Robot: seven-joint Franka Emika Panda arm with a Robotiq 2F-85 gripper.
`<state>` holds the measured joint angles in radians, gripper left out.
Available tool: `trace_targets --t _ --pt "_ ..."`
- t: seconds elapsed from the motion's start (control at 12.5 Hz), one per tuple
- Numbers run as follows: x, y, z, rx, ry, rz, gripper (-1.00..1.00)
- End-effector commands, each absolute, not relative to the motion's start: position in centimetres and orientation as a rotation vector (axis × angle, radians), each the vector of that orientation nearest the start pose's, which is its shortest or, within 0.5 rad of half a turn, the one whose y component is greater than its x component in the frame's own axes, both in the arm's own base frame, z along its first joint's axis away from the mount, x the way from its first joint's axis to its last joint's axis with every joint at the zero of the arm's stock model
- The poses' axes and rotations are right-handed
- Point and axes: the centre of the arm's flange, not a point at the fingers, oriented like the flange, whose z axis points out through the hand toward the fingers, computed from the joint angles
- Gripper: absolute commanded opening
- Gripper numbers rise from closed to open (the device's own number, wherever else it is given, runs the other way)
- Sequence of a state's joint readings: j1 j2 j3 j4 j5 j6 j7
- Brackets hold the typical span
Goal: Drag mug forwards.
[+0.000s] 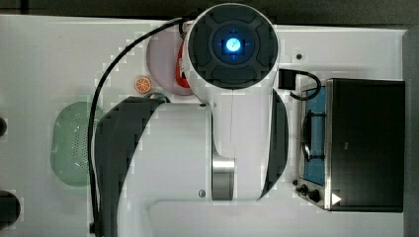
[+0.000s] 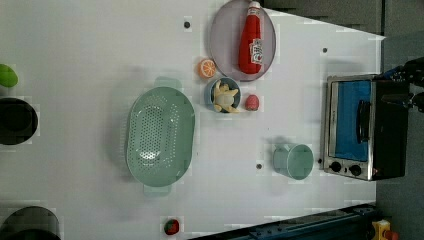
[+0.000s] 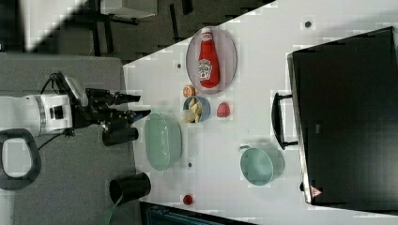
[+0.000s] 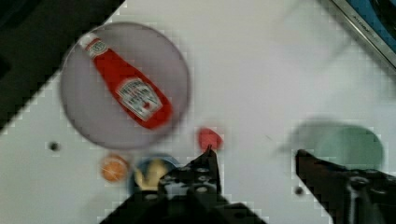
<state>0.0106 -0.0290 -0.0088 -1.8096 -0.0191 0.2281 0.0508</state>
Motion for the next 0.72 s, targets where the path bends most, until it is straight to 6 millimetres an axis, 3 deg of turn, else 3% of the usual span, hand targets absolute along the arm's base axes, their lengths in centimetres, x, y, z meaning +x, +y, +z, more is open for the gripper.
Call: trace_targets --t 0.08,0.24,0.56,0.72 --pt "38.9 -2.6 59.5 -2.820 1.412 0.065 0.59" --pt "39.1 -3.1 57.9 -2.814 1.443 0.116 0.99" --pt "39.9 -5.6 51.2 -2.775 1.541 0.289 1.00" --pt "41.1 -7.0 47.2 -2.737 1.581 0.265 1.00"
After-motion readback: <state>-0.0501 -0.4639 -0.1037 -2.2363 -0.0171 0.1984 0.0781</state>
